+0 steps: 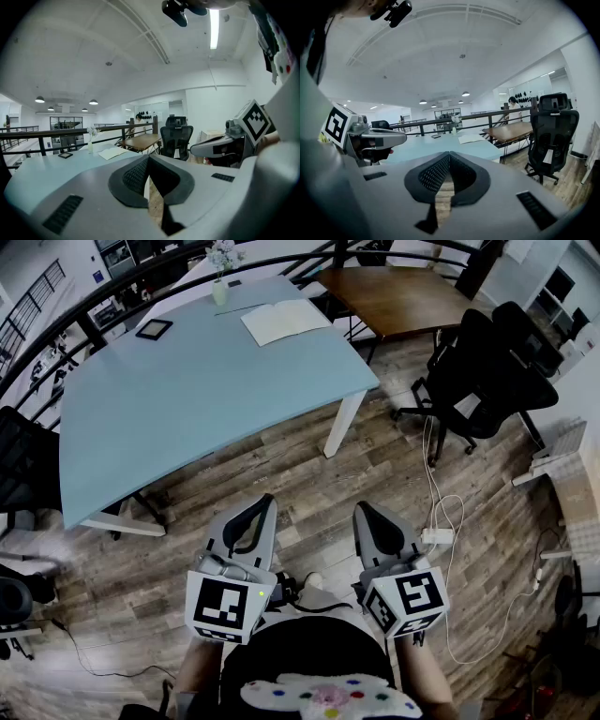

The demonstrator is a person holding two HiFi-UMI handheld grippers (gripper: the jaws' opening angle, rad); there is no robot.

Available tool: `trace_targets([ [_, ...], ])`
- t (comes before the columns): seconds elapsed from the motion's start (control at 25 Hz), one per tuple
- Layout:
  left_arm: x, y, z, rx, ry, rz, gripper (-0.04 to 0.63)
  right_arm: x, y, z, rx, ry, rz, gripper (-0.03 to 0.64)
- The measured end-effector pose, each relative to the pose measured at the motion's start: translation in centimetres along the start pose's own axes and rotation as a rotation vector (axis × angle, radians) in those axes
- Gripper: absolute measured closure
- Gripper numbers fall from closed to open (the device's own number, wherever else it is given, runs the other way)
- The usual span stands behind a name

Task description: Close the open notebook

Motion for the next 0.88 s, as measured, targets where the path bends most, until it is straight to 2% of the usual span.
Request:
trace_targets([
  [0.12,-0.18,0.16,0.04,-0.011,-0.035,-0.007,0.578,-0.02,0.10,-0.21,0.004,-0.003,0.000,0.584],
  [0.24,-0.10,0.18,0.07,-0.001,-0.009,-0.005,0.578,0.03,0.11,-0.25,0.007,-0.007,0.001,0.584],
  [0.88,0.39,-0.54,0.68,0.023,-0.033,0.004,0.578,0.63,0.09,0.69,0.051,-0.027,0.005,0.583],
])
Point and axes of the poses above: the fingertips, and each gripper's own axes: y backward along the fingers, z to its right, x out of its top, the point moved 1 cm from there along y, backward along the fingers, and after that the axes turned 6 degrees about z, right-handed, at the moved point
